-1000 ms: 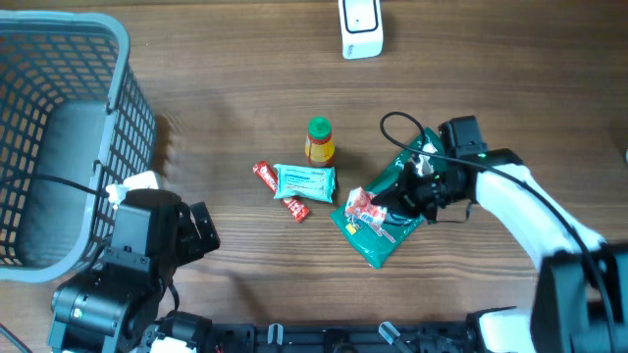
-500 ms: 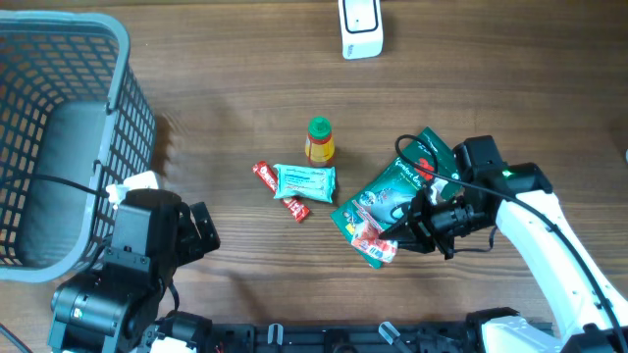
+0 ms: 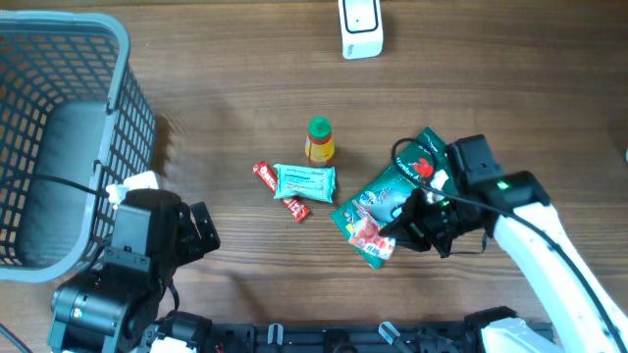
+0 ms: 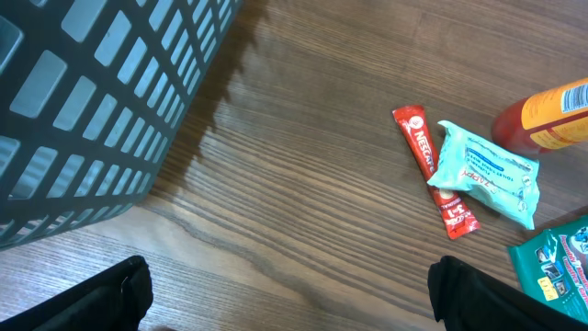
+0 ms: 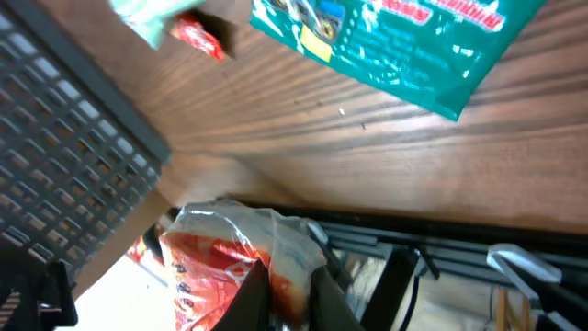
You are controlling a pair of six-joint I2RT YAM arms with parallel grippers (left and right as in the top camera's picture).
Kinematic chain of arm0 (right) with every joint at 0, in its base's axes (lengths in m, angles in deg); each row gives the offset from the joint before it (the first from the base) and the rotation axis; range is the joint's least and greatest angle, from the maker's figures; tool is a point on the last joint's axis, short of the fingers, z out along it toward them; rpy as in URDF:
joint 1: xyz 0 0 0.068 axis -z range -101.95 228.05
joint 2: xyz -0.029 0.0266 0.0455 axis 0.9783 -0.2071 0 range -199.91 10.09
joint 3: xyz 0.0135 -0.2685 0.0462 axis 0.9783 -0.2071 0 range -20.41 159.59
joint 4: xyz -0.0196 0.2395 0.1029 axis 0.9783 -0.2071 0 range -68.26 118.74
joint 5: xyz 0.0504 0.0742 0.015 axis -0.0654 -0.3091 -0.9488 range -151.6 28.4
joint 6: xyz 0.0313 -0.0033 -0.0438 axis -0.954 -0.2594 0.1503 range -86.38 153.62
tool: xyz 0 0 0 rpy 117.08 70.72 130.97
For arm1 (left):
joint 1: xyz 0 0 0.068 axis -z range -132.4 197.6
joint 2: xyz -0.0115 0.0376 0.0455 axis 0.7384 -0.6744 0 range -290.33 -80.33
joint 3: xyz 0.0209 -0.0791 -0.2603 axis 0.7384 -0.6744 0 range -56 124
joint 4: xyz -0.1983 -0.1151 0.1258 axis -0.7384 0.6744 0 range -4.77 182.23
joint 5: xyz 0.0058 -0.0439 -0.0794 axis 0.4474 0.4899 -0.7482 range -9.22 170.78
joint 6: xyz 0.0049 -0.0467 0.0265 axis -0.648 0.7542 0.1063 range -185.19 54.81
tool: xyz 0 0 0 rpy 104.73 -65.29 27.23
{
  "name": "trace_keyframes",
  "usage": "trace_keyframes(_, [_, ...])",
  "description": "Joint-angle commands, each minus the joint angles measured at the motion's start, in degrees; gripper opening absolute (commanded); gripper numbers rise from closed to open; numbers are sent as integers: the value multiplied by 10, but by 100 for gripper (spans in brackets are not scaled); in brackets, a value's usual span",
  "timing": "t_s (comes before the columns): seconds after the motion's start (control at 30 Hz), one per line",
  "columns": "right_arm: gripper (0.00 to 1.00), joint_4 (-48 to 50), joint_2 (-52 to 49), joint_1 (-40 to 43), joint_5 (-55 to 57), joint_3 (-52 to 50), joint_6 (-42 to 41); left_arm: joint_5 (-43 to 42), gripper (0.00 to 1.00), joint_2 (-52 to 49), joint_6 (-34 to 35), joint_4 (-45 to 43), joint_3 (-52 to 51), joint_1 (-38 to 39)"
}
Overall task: Scan the item barcode
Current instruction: 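Lift the red packet and hold it under the scanner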
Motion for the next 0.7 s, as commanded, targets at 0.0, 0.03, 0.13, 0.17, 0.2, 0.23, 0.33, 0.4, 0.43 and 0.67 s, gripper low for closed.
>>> trace_keyframes(0.0, [4,9,89,-2,72,7,-24,-3,100,0,-9,0,0,-3])
trace_keyframes(0.03, [4,14,108,-2,92,7,-24,-3,100,0,-9,0,0,-3])
trace_keyframes(0.13, [4,40,198,-2,227,7,-27,-3,100,0,-9,0,0,-3])
trace_keyframes(0.17, [4,57,231,-2,285,7,-26,-3,100,0,-9,0,0,-3])
trace_keyframes(0.2, [4,71,248,-2,318,7,-26,-3,100,0,-9,0,0,-3])
trace_keyframes(0.23, [7,95,266,-2,363,7,-25,-3,100,0,-9,0,0,-3])
trace_keyframes(0.33, [9,184,294,-2,464,7,-24,-3,100,0,-9,0,0,-3])
trace_keyframes(0.4, [5,262,287,-2,494,6,-20,-3,100,0,-9,0,0,-3])
trace_keyframes(0.43, [4,290,281,-2,494,6,-14,-3,100,0,-9,0,0,-3])
trace_keyframes(0.67, [4,500,138,-2,492,6,88,-3,100,0,-9,0,0,-3])
